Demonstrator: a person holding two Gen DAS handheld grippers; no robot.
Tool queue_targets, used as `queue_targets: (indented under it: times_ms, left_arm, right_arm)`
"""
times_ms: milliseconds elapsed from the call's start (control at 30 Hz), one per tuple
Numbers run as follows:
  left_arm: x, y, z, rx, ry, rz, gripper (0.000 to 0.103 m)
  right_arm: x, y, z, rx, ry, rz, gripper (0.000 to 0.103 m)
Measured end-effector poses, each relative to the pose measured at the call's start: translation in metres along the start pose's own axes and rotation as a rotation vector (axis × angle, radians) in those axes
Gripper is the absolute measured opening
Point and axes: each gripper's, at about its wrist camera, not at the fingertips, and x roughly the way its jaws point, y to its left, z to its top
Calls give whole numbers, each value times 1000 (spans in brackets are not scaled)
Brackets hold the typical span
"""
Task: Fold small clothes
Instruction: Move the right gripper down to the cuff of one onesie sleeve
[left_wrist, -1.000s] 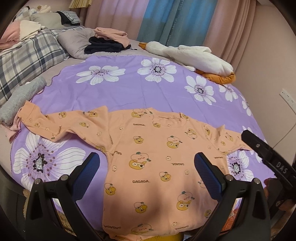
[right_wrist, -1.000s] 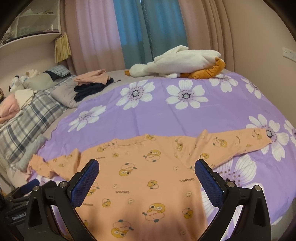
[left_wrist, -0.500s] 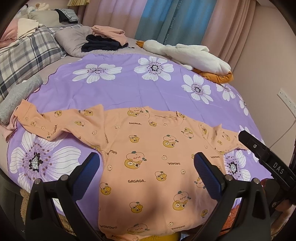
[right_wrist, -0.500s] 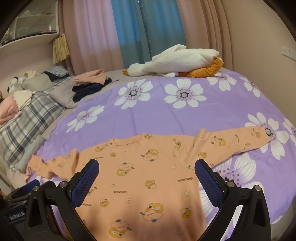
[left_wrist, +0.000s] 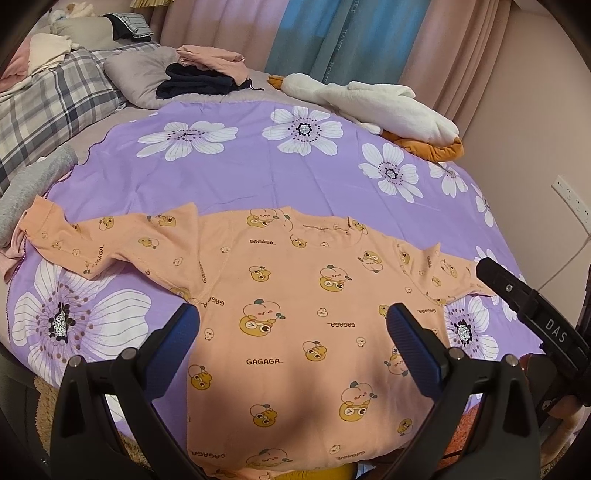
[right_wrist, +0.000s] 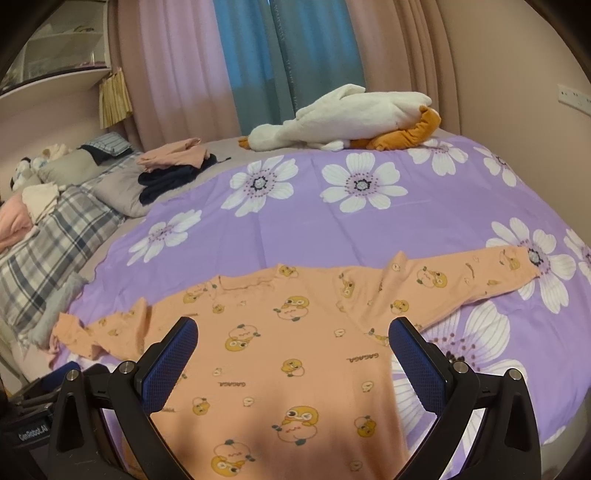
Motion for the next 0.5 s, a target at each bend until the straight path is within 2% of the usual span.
queue_targets:
  times_ms: [267, 400, 500]
  left_arm:
    - [15, -8, 0, 23, 12, -5, 101]
    - [27, -13, 4, 29, 18, -4, 99]
    - [38, -17, 6, 38, 16, -21, 98]
  right_arm:
    - [3, -27, 4, 62, -6, 7, 102]
    - [4, -71, 13, 181, -22, 65, 102]
    - [9, -124, 21, 275, -52, 101, 102]
